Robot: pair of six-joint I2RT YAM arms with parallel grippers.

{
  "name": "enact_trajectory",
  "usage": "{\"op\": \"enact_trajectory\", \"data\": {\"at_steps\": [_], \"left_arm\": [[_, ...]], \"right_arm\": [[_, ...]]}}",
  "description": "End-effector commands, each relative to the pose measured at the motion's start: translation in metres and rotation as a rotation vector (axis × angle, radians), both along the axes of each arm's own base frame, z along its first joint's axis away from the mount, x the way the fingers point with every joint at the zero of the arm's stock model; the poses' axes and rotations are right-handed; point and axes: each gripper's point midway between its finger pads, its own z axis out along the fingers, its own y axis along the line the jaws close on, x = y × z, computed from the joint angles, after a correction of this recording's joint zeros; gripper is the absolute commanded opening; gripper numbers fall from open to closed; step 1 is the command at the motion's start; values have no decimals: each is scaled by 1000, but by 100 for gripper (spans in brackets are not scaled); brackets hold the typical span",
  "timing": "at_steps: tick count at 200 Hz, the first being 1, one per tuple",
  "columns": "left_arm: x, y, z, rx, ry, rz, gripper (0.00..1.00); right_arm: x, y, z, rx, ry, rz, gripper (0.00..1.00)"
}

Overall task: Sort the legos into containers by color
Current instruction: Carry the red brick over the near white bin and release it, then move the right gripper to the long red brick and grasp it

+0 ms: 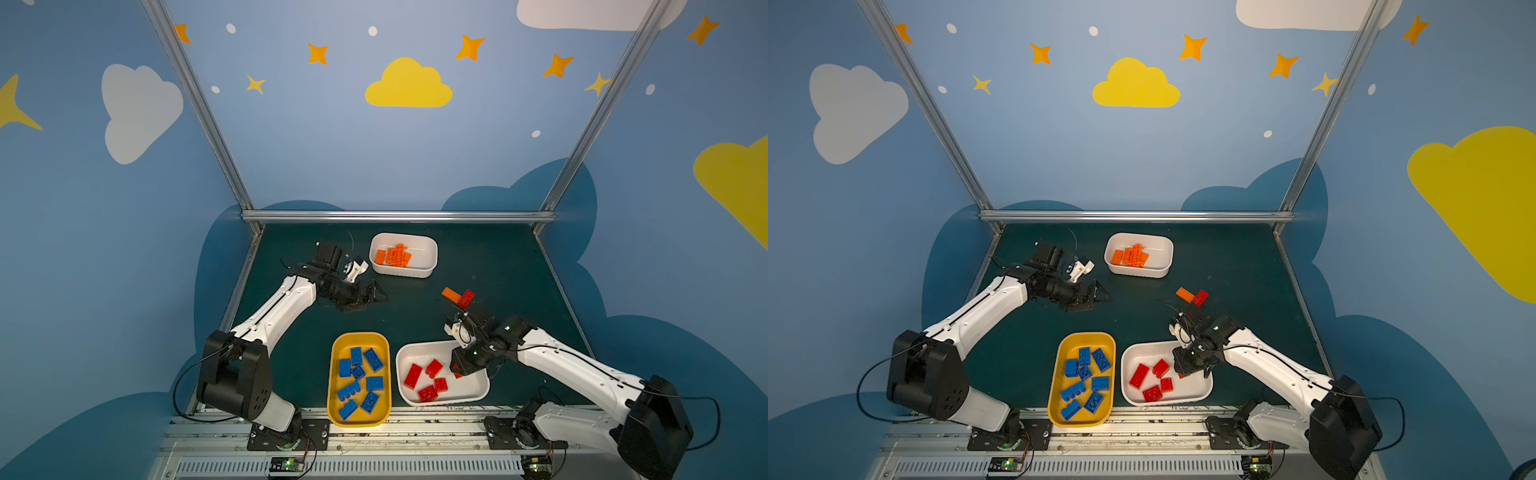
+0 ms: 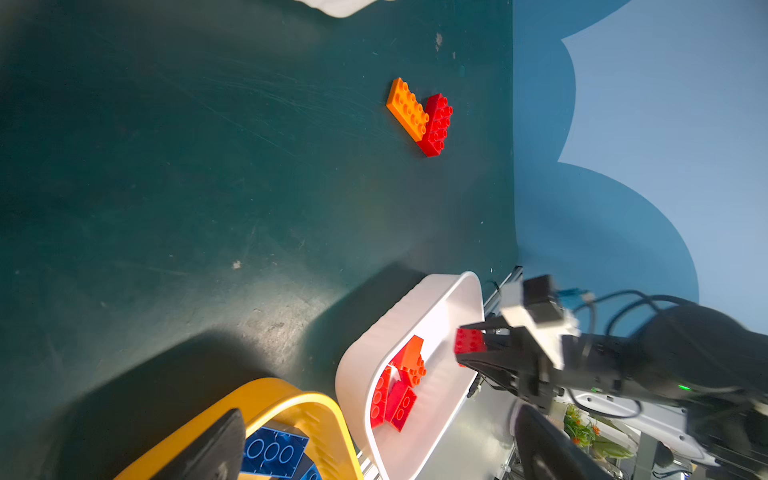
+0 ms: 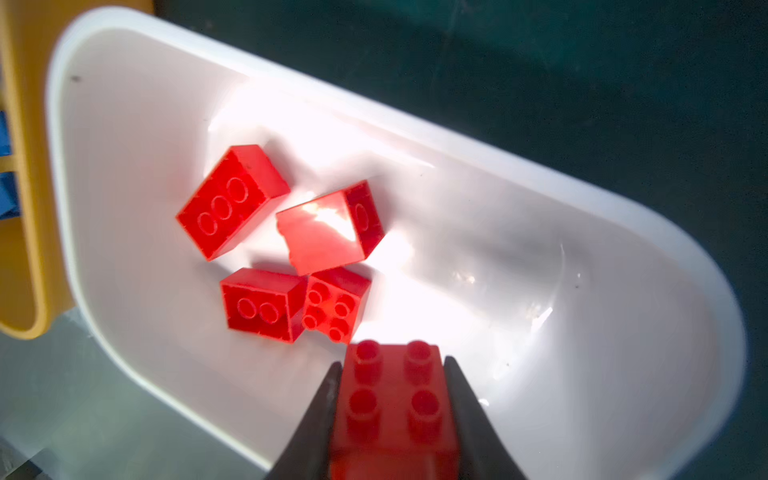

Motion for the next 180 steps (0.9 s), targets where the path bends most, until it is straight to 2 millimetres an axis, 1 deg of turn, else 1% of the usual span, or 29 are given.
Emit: {"op": "enact_trajectory", "data": {"at_steps": [1,11,25,38,47,55,69,82,98,109,124,133,156,171,180], "left_arm": [[-6,-5,4,-28,16,-23,100],[-7,-6,6,-36,15,-24,100],[-7,-7,8,-48,9,-25,100],[-8,-7,7,-51,15,-25,100],[-8,-6,7,-51,14,-26,100],[-8,-6,6,-49,14,-27,100],[-8,-7,6,-51,12,-26,100],[-7,-7,7,-56,6,-25,100],[-5,-8,6,-60,7,-25,100],[-4,-8,5,-60,10,-28,100],[-2,-9,6,-55,8,-32,100],[0,-9,7,-56,3,-33,100],[4,-9,10,-59,-4,-34,100],[6,-9,12,-56,-5,-37,100],[7,-8,12,-53,-7,-37,100]], "right_arm": [[18,21,-9,39,-53,-33,26],[19,24,-14,17,-32,-34,33],[16,18,-22,-59,23,-58,43],[15,17,-19,-76,33,-53,51],[16,16,-10,-66,22,-57,55],[17,14,2,-53,2,-66,57],[21,5,26,-33,-15,-94,57],[29,-6,46,-10,-40,-121,58],[52,-22,62,11,-112,-194,60],[74,-35,68,13,-175,-303,62],[105,-44,76,36,-272,-403,65],[123,-53,79,32,-312,-480,67],[157,-75,70,37,-288,-682,69],[174,-81,64,38,-270,-778,69],[184,-81,61,45,-265,-809,69]]}}
